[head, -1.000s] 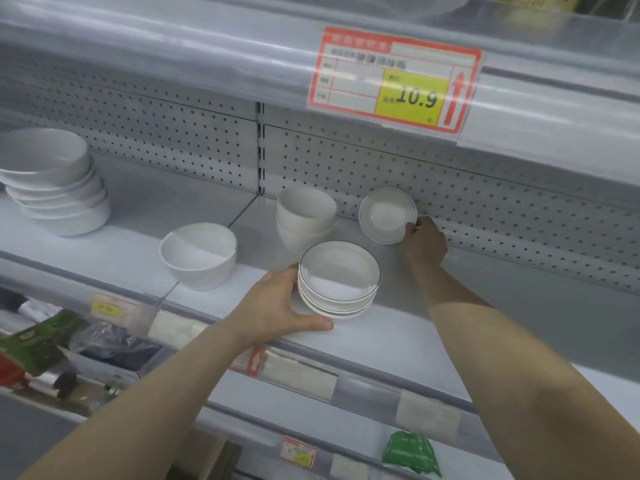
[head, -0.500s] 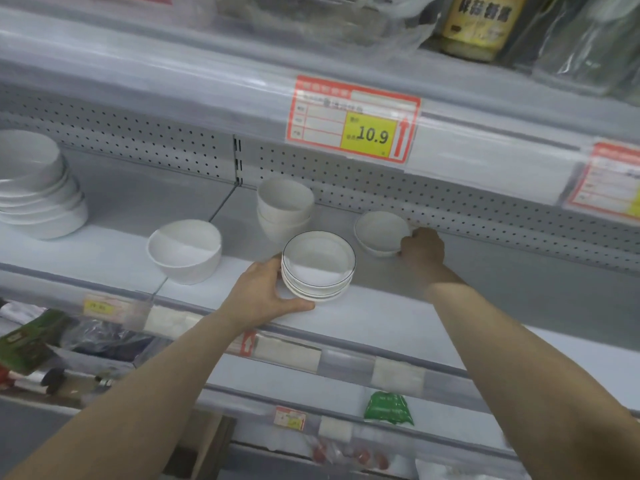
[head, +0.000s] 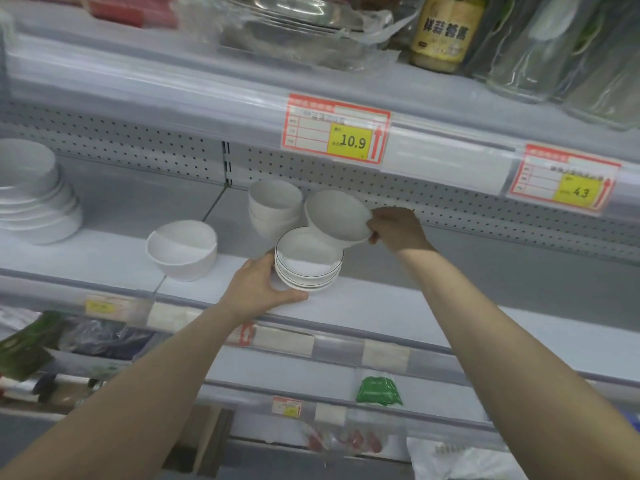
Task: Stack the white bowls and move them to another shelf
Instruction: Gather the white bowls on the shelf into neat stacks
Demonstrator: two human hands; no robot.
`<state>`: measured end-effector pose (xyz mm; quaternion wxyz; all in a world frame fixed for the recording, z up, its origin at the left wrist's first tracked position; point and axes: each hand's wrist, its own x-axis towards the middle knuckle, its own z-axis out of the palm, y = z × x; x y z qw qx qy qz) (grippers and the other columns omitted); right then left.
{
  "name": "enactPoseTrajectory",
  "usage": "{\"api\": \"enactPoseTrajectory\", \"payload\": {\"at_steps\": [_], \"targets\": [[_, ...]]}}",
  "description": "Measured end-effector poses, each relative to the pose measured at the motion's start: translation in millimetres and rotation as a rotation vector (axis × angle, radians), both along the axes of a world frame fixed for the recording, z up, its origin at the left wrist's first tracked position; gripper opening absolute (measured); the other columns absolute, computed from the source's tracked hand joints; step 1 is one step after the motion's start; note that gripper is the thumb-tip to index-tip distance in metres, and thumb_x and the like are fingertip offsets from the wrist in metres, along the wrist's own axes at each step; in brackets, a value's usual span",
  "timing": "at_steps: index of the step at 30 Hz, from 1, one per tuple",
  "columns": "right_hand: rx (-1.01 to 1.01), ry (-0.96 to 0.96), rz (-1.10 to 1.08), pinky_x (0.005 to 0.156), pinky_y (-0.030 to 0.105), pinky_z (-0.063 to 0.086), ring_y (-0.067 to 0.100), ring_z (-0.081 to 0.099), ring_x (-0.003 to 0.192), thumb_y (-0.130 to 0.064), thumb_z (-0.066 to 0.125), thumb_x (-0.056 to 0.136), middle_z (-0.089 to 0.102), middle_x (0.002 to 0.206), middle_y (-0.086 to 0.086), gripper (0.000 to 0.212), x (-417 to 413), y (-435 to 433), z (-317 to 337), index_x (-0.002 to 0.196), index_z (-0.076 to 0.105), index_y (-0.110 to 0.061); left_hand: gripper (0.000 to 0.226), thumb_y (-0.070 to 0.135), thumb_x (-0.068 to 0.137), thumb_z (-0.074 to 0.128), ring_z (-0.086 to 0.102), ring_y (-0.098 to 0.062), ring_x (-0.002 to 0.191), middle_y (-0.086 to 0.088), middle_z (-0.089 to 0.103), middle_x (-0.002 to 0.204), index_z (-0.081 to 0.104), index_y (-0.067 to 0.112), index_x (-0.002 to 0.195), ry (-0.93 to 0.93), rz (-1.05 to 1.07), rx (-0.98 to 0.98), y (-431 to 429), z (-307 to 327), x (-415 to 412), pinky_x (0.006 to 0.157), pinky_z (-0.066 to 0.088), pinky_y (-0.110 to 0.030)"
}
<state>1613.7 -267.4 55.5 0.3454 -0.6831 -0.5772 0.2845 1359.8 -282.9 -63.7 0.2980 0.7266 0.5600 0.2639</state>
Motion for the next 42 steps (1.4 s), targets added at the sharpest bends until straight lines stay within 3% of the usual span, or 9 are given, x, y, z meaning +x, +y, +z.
{"api": "enactPoseTrajectory", "payload": {"at_steps": [9, 12, 16, 22, 26, 29, 31, 36, 42], "targets": [[-0.091, -0.114, 0.170, 0.063, 0.029, 0.041, 0.014, 0.057, 0.058, -0.007, 0.054, 0.074, 0.061, 0.052, -0.004, 0.024, -33.2, -4.2, -18.5, 0.054, 0.059, -0.019, 0.090, 0.074, 0.060, 0.076, 0.056, -0.014, 0.115, 0.014, 0.063, 0.123, 0.044, 0.036, 0.135, -0.010, -0.020, 0.001, -1.8, 3.2, -0.3, 0.099, 0.047, -0.038], [-0.095, -0.108, 0.165, 0.064, 0.030, 0.042, 0.014, 0.059, 0.059, -0.009, 0.054, 0.074, 0.063, 0.055, -0.004, 0.019, -31.5, -3.9, -23.1, 0.065, 0.065, -0.020, 0.087, 0.074, 0.059, 0.075, 0.058, -0.012, 0.113, 0.016, 0.064, 0.121, 0.046, 0.038, 0.132, -0.011, -0.026, 0.011, -1.3, 3.2, -0.5, 0.098, 0.048, -0.037], [-0.101, -0.070, 0.173, 0.068, 0.027, 0.048, 0.011, 0.063, 0.060, -0.008, 0.055, 0.082, 0.067, 0.063, -0.003, 0.031, -29.4, -5.1, -23.3, 0.105, 0.068, -0.024, 0.090, 0.076, 0.057, 0.075, 0.059, -0.011, 0.112, 0.015, 0.065, 0.121, 0.045, 0.038, 0.134, -0.002, -0.020, 0.002, -0.4, 1.4, -1.2, 0.098, 0.049, -0.037], [-0.129, -0.188, 0.205, 0.064, 0.023, 0.044, 0.008, 0.064, 0.068, -0.021, 0.057, 0.084, 0.065, 0.063, -0.010, 0.025, -26.6, -5.5, -17.3, 0.104, 0.070, -0.029, 0.082, 0.043, 0.071, 0.085, 0.058, -0.010, 0.113, 0.007, 0.063, 0.126, 0.044, 0.026, 0.140, -0.021, -0.051, -0.034, -5.7, 10.9, -3.0, 0.094, 0.045, -0.025], [0.021, -0.441, 0.134, 0.083, 0.032, 0.051, 0.024, 0.065, 0.091, -0.048, 0.042, 0.083, 0.072, 0.084, -0.003, 0.036, -33.2, 12.1, -4.1, 0.088, 0.069, -0.025, 0.068, 0.024, 0.080, 0.077, 0.056, -0.022, 0.111, -0.002, 0.057, 0.126, 0.046, 0.018, 0.141, 0.150, 0.026, 0.220, -19.6, 18.5, -15.8, 0.090, 0.044, -0.029], [0.025, -0.503, 0.130, 0.091, 0.038, 0.047, 0.032, 0.059, 0.106, -0.045, 0.040, 0.088, 0.069, 0.107, 0.001, 0.032, -54.8, 35.1, 1.0, 0.095, 0.066, -0.028, 0.056, 0.021, 0.078, 0.076, 0.051, -0.028, 0.110, -0.004, 0.058, 0.116, 0.057, 0.018, 0.131, 0.262, 0.145, 0.533, -28.8, 25.0, -37.5, 0.093, 0.046, -0.037], [-0.017, -0.541, 0.117, 0.089, 0.040, 0.046, 0.033, 0.058, 0.103, -0.042, 0.041, 0.093, 0.066, 0.103, 0.005, 0.033, -74.4, 48.2, 0.4, 0.093, 0.064, -0.019, 0.062, 0.027, 0.074, 0.081, 0.048, -0.030, 0.116, -0.009, 0.057, 0.120, 0.057, 0.014, 0.130, 0.301, 0.255, 0.618, -31.1, 30.5, -60.0, 0.099, 0.044, -0.042], [-0.203, -0.534, 0.105, 0.094, 0.043, 0.046, 0.032, 0.058, 0.096, -0.053, 0.033, 0.082, 0.063, 0.101, 0.012, 0.048, -106.5, 99.2, -21.0, 0.092, 0.058, -0.013, 0.112, 0.054, 0.057, 0.089, 0.034, -0.043, 0.136, -0.024, 0.042, 0.142, 0.040, -0.001, 0.141, 0.348, 0.415, 0.420, -25.9, 28.7, -126.3, 0.116, 0.027, -0.050], [-0.352, -0.587, 0.048, 0.046, 0.026, 0.030, 0.021, 0.047, 0.058, -0.011, 0.048, 0.095, 0.055, 0.073, 0.010, 0.022, -141.8, 113.2, -12.8, 0.074, 0.049, -0.005, 0.137, 0.059, 0.057, 0.087, 0.030, -0.027, 0.144, -0.011, 0.028, 0.158, 0.007, 0.009, 0.157, 0.089, 0.286, -0.029, -2.3, 22.2, -161.1, 0.117, 0.026, -0.035]]}}
